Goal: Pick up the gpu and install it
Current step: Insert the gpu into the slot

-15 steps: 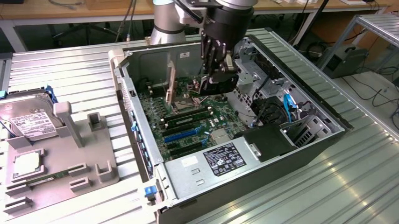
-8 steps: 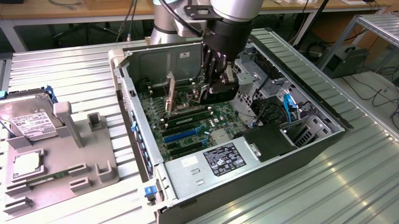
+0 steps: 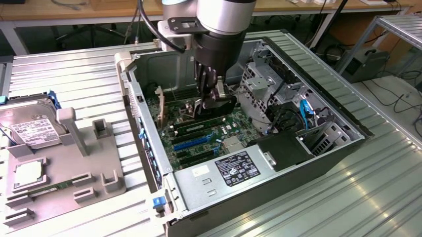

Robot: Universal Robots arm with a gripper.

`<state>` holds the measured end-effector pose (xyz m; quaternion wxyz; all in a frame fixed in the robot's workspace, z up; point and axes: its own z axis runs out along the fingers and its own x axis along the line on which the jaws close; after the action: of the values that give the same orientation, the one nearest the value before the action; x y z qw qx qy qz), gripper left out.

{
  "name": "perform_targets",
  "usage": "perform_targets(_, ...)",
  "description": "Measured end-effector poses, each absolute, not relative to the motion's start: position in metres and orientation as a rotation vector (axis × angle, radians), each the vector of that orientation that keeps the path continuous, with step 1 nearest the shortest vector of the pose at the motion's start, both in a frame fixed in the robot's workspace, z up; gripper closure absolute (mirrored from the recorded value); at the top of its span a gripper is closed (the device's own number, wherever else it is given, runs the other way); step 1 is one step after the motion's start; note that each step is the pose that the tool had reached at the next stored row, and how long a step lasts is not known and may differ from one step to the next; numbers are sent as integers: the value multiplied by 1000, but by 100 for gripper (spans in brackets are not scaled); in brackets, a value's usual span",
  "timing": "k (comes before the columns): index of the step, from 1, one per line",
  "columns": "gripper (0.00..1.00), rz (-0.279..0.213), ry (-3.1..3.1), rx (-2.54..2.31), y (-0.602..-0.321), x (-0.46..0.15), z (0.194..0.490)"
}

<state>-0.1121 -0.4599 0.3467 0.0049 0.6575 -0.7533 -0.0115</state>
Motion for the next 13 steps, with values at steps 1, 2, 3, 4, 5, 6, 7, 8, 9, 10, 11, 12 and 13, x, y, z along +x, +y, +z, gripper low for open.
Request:
perform_targets(1, 71, -34, -2357, 2064, -460, -113, 345)
perform_targets(2, 71, -32, -2356, 2067, -461, -114, 344)
perform_targets(3, 71, -31, -2356, 2068, -461, -114, 343)
perform_targets(4, 71, -30, -2356, 2070, -461, -114, 342)
perform_targets(5, 71, -29, -2355, 2071, -461, -115, 341)
perform_targets(6, 71, -28, -2354, 2073, -461, -115, 340)
perform_targets(7, 71, -28, -2353, 2075, -461, -116, 338)
perform_targets(8, 71, -28, -2351, 2078, -461, -116, 337)
perform_targets(9, 71, -28, -2349, 2080, -461, -117, 335)
perform_targets(10, 71, -28, -2347, 2082, -461, -117, 333)
perform_targets(11, 71, -28, -2345, 2084, -462, -117, 332)
perform_targets(12, 71, -28, -2343, 2086, -462, -117, 330)
perform_targets(13, 71, -28, -2342, 2087, -462, -117, 328)
